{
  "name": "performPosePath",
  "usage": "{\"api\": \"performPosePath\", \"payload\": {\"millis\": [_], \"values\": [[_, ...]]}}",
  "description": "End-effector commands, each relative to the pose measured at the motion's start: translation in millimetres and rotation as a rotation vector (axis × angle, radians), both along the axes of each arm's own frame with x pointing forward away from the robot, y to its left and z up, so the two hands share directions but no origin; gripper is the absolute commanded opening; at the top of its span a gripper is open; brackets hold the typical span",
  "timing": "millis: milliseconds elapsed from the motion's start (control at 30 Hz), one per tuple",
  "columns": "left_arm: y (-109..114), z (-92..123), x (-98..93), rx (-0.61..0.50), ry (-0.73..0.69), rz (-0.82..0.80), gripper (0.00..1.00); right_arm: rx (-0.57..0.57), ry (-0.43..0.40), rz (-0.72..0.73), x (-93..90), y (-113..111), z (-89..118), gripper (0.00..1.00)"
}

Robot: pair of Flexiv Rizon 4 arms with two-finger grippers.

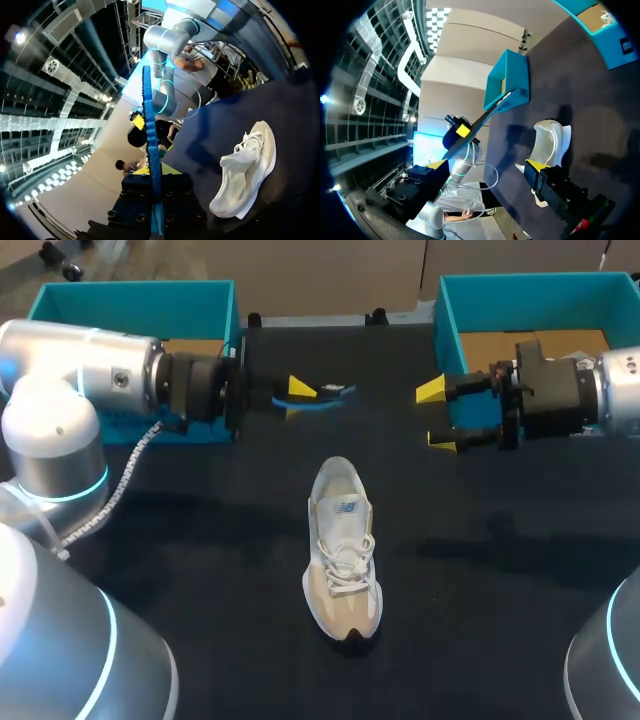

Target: Take the shoe out of the shoebox, open the shoe tongue, remove and reinsert the insole, then place the shoe into the shoebox

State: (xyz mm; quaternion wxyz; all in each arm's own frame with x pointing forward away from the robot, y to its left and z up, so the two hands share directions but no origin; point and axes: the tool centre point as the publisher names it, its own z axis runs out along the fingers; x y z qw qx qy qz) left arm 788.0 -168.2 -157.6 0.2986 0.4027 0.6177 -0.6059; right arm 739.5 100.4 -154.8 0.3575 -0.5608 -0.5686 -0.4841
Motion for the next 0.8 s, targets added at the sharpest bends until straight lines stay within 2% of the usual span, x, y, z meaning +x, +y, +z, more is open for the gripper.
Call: {"api": "performPosePath", "payload": {"millis": [33,367,800], "values": [[0,-2,-2.8,-0.040,-0.230,-0.010,0.00,-0.002,0.000,-0.002,0.2,2,-1,1.00],[2,1,3.9,-0.130,-0.435,0.047,0.00,-0.002,0.000,-0.002,0.2,2,-1,1.00],[2,5,8.9,-0.124,-0.547,0.112,0.00,-0.002,0.000,-0.002,0.2,2,-1,1.00]]}}
